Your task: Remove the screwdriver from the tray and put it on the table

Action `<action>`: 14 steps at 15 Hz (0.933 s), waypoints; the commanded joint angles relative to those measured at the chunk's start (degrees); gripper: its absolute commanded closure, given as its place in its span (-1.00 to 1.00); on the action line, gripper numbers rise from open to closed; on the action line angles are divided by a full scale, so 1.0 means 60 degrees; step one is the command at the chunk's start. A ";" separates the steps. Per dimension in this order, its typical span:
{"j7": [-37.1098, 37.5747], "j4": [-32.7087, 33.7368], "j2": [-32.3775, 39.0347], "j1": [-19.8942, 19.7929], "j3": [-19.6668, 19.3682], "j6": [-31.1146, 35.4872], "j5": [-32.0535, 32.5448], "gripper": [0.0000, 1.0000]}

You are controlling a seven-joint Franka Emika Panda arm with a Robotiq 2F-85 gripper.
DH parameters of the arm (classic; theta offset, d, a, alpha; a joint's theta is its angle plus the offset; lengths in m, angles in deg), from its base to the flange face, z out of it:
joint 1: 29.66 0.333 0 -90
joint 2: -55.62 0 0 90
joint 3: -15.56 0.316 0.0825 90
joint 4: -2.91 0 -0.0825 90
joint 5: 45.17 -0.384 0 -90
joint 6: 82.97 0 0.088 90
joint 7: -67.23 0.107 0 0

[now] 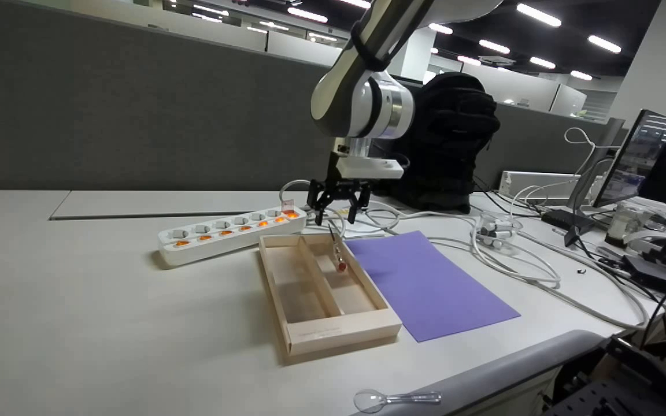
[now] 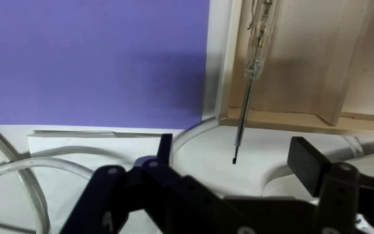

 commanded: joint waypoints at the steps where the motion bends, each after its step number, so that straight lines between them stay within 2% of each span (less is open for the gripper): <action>1: 0.0107 0.0271 0.0247 0.0126 -0.0119 0.0112 0.0137 -0.19; 9: 0.0090 0.0390 0.0403 0.0182 -0.0069 0.0288 0.0091 0.90; 11: 0.0060 0.0343 0.0315 0.0165 -0.0039 0.0386 0.0067 1.00; 14: 0.0040 0.0327 0.0250 0.0137 -0.0029 0.0536 0.0047 0.97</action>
